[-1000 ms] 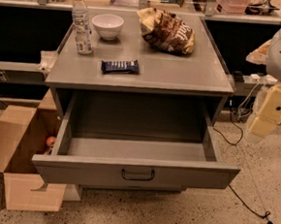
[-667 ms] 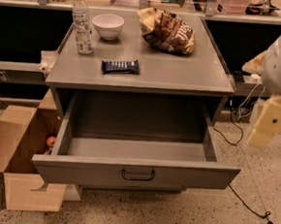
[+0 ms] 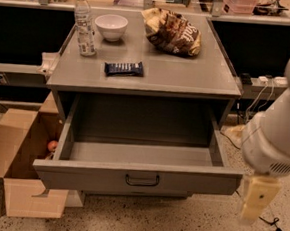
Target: Close top drawer
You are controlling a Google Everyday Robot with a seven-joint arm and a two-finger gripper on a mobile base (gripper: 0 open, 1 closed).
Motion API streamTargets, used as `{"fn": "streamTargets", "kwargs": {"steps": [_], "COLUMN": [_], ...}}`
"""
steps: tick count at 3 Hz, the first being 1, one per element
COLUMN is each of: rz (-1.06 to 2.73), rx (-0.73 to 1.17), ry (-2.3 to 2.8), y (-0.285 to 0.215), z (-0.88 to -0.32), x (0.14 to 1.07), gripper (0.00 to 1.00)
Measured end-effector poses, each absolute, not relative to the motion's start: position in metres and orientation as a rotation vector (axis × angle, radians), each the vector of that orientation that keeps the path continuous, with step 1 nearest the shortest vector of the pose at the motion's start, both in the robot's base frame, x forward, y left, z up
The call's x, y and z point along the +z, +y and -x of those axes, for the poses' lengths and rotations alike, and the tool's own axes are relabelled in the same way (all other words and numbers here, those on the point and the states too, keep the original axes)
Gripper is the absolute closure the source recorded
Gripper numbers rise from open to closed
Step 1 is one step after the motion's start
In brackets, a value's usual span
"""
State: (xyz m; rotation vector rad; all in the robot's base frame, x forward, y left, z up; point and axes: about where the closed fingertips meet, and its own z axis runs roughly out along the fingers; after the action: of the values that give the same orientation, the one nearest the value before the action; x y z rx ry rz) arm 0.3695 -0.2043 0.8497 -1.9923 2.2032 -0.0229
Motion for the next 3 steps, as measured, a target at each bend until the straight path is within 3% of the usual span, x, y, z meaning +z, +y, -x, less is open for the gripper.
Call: {"fn": "streamTargets", "kwargs": {"steps": [1,2,3], "rz": [2.071,2.110,2.110], "rx": [0.076,0.168,0.183], "ry": [2.211,2.216,2.219], "y": [-0.203,-0.206,-0.206], "z": [-0.350,-0.339,-0.338], "x": [0.774,0.715,0.707], "gripper": [0.00,0.14,0.37]}}
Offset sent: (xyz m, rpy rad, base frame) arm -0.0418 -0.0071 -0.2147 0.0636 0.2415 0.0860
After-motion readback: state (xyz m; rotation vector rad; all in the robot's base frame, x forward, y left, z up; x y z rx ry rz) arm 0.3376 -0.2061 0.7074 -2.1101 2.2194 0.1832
